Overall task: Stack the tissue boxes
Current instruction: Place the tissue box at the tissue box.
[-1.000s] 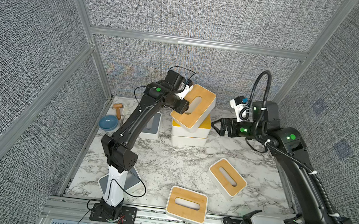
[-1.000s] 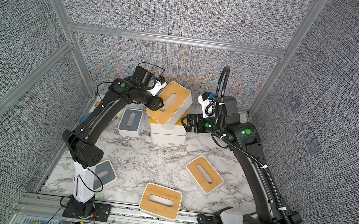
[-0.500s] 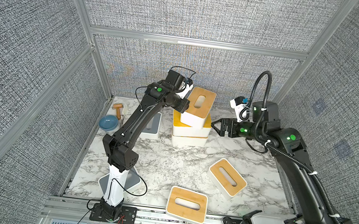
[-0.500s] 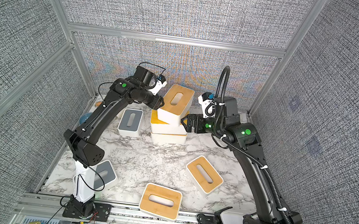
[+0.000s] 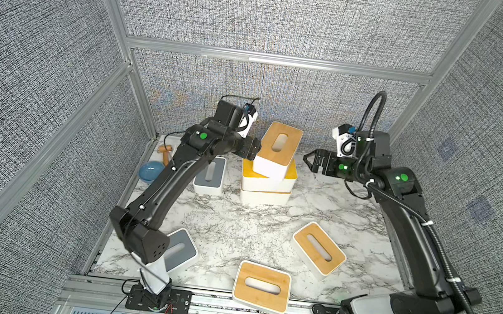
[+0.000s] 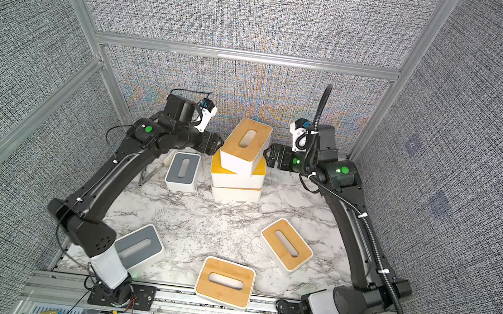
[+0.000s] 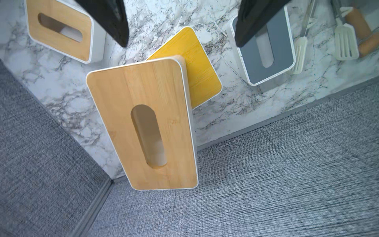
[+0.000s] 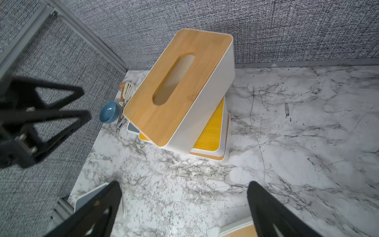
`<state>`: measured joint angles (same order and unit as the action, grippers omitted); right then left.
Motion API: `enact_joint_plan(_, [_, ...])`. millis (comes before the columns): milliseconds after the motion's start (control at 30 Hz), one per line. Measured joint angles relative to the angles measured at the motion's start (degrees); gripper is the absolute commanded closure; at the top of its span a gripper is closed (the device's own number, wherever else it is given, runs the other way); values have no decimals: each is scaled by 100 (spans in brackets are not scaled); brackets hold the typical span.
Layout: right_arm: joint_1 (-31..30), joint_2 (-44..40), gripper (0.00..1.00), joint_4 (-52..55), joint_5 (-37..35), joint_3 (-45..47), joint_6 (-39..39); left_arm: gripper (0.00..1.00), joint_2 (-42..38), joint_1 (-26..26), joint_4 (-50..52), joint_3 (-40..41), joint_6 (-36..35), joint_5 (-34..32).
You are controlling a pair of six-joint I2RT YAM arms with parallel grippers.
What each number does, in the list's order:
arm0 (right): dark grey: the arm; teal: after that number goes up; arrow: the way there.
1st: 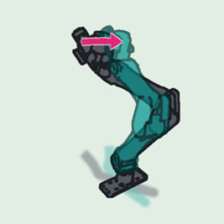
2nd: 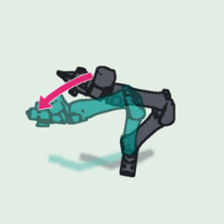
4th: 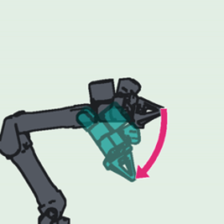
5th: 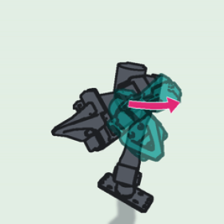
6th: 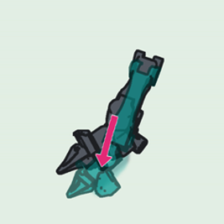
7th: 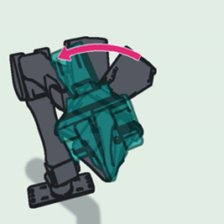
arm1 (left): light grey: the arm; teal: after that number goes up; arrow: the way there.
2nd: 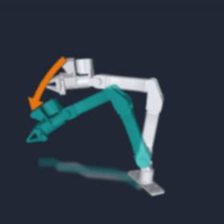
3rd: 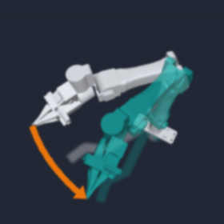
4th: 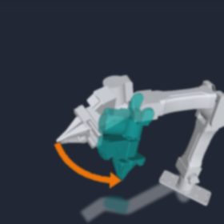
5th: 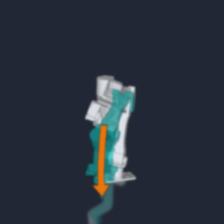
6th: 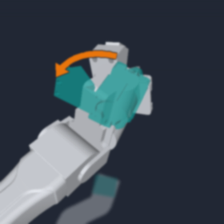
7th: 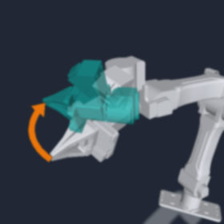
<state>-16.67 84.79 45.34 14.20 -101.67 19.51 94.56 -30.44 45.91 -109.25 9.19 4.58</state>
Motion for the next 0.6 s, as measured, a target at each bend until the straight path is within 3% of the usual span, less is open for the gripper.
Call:
enact_joint_plan(167, [560,855,1,-708,601,-380,166,1,-1167,11,-1115,1725,1088,216])
enact_joint_plan(300, [863,1543,1,-1215,1119,-717,188,1,-1768,2,-2280,2962,2072,758])
enact_joint_plan(433, [975,2166,1,-1615,1580,-1158,201,1,-1923,-28,-3248,3768,2907,1266])
enact_joint_plan(600, [999,2789,1,-1989,2090,-1716,114,1,-1908,-66,-4006,4059,3440,1556])
